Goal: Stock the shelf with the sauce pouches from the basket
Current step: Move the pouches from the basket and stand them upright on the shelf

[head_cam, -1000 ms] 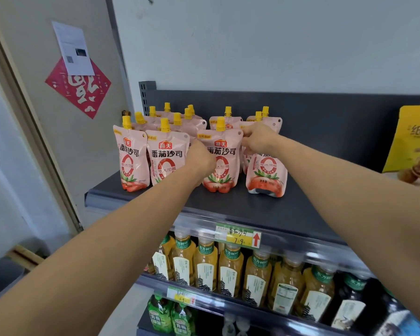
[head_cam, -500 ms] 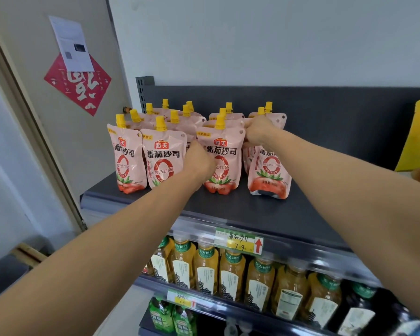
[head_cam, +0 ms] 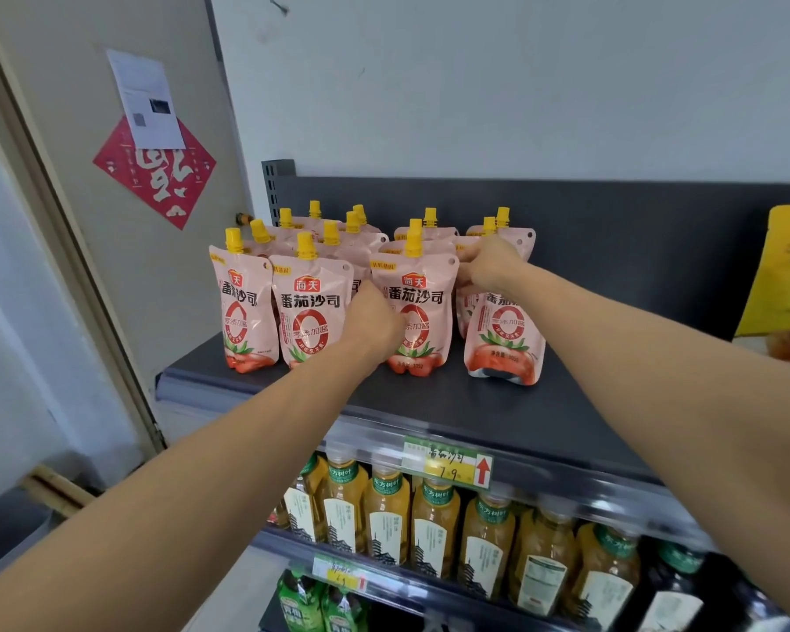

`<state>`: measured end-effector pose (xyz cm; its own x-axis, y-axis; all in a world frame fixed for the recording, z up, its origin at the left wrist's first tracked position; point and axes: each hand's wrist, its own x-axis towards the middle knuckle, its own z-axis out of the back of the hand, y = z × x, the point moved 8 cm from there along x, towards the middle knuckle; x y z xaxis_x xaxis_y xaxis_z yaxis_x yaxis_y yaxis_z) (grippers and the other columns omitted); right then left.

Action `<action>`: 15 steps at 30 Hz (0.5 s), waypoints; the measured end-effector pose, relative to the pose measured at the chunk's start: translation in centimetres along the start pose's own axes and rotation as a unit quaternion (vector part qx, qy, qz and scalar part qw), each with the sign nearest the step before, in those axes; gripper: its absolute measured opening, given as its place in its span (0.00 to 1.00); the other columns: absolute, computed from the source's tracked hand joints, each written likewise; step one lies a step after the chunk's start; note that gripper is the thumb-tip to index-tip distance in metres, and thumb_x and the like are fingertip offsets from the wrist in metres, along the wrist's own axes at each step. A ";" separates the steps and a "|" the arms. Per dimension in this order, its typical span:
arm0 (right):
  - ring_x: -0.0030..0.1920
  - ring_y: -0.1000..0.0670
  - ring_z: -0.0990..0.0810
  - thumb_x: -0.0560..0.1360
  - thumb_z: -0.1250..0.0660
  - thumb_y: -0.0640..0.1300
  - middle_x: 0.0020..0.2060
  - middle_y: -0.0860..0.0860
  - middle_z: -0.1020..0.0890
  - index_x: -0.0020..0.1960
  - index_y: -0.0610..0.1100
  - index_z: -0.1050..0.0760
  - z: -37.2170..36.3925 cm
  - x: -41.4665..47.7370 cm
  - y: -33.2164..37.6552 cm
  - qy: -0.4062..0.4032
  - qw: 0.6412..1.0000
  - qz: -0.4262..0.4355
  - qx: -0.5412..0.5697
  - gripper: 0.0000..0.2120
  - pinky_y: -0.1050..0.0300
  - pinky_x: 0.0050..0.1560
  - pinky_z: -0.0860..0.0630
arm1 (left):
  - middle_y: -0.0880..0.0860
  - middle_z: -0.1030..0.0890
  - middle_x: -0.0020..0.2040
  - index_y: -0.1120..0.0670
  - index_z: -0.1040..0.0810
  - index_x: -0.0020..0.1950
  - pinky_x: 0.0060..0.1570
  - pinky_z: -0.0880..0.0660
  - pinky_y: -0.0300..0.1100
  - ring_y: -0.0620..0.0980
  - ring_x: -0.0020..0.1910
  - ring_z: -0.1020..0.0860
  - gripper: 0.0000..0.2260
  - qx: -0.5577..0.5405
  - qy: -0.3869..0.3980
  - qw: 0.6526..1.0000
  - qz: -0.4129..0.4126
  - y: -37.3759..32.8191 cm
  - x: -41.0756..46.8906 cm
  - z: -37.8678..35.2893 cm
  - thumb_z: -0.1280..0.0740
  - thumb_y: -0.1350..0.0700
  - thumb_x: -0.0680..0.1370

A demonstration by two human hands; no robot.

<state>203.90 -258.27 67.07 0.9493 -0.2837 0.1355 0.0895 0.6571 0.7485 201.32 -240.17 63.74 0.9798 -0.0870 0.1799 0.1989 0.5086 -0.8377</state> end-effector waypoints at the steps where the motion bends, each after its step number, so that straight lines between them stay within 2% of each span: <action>1: 0.51 0.44 0.18 0.75 0.34 0.36 0.54 0.42 0.18 0.58 0.38 0.21 0.2 -0.1 -0.1 -0.006 1.000 -0.001 0.002 0.12 0.50 0.56 0.21 | 0.57 0.26 0.67 0.59 0.34 0.68 0.63 0.28 0.49 0.56 0.66 0.28 0.22 0.002 -0.002 1.000 0.001 0.0 -0.1 0.1 0.33 0.61 0.75; 5: 0.50 0.45 0.18 0.75 0.34 0.36 0.51 0.42 0.18 0.58 0.38 0.21 1.2 -0.9 0.0 -0.026 1.000 -0.002 0.012 0.12 0.56 0.51 0.21 | 0.57 0.25 0.66 0.59 0.33 0.67 0.63 0.28 0.49 0.56 0.65 0.27 0.21 -0.003 -0.006 1.000 -0.006 -0.1 -0.8 0.5 0.33 0.61 0.75; 10: 0.52 0.43 0.18 0.76 0.36 0.37 0.53 0.43 0.18 0.58 0.37 0.22 2.6 -2.5 0.6 -0.045 0.998 0.032 -0.041 0.11 0.49 0.57 0.21 | 0.56 0.25 0.62 0.60 0.32 0.65 0.54 0.29 0.42 0.54 0.61 0.26 0.18 0.002 -0.033 0.998 -0.051 -1.3 -2.1 1.4 0.34 0.62 0.76; 15: 0.44 0.47 0.19 0.76 0.35 0.41 0.59 0.44 0.20 0.49 0.36 0.19 4.3 -5.0 1.3 -0.078 0.989 0.086 -0.091 0.09 0.55 0.49 0.22 | 0.55 0.23 0.58 0.58 0.29 0.63 0.50 0.27 0.40 0.50 0.54 0.25 0.16 0.021 -0.016 0.993 -0.114 -3.4 -3.2 0.7 0.34 0.60 0.76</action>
<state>197.99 -259.00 70.15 0.8983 -0.2524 0.3596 -0.0025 0.8155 0.5788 197.50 -241.04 66.37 0.9078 -0.1773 0.3801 0.4148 0.5142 -0.7507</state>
